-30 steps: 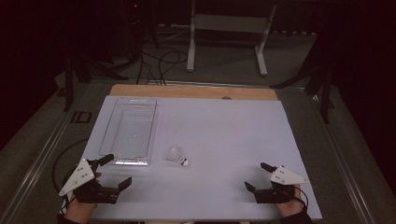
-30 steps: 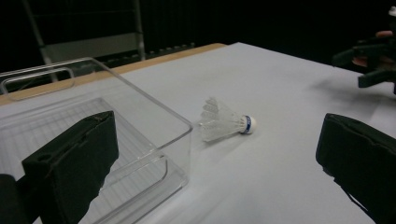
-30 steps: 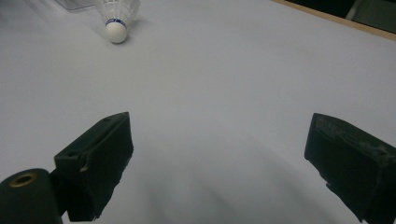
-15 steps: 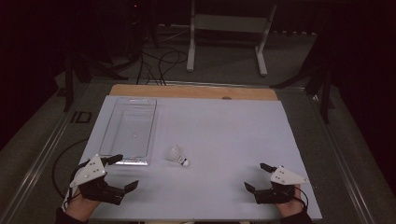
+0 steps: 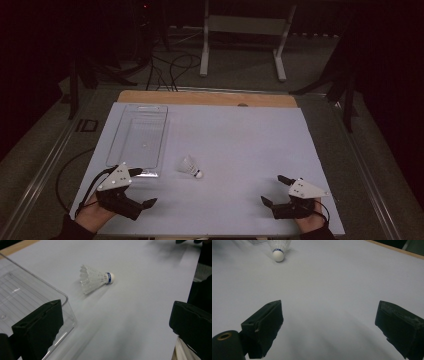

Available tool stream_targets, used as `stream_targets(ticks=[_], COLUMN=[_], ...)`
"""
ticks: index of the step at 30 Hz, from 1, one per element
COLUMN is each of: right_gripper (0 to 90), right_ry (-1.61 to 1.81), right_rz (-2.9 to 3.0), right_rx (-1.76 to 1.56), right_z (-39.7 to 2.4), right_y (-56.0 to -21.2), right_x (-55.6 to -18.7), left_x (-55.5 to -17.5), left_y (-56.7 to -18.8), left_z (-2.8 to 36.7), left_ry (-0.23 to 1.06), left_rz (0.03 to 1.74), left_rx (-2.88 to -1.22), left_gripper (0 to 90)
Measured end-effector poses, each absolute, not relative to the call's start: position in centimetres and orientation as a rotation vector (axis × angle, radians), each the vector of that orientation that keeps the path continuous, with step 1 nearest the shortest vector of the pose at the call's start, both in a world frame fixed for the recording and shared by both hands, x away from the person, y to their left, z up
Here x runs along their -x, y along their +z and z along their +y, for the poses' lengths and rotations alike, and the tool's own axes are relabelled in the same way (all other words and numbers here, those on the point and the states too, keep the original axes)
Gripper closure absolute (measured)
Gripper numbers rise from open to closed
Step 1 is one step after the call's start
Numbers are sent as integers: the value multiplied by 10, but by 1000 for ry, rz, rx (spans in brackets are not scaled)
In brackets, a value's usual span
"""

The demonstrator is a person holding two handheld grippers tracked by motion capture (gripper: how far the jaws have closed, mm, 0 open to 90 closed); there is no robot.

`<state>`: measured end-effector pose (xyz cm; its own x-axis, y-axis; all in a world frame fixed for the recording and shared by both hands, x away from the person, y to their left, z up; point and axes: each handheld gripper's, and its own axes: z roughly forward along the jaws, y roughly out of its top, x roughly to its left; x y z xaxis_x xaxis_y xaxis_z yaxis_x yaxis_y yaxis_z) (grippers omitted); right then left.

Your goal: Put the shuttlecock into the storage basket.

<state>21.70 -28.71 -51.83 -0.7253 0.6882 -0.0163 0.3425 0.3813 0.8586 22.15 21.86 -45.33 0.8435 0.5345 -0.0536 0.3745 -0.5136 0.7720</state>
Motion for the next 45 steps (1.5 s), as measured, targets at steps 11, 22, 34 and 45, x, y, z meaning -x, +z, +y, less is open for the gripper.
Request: stream_targets(ticks=[11, 22, 34, 45], right_gripper=[76, 76, 77, 76], right_ry=[1283, 1285, 1283, 1282], right_rz=[2279, 2278, 2283, 2286], right_rx=[-893, -891, -894, -893], right_z=[-286, -286, -286, -285], right_y=[-519, -518, -519, -519], right_x=[-217, -217, -217, -217], left_x=[-228, -233, -241, -242], left_y=[-460, -464, -467, -466], left_z=[208, 199, 187, 169], left_ry=[134, 69, -36, -66], left_rz=[629, 609, 620, 538], left_rx=[-2334, -2448, -2530, -2667], left_gripper=[1, 1, 1, 1])
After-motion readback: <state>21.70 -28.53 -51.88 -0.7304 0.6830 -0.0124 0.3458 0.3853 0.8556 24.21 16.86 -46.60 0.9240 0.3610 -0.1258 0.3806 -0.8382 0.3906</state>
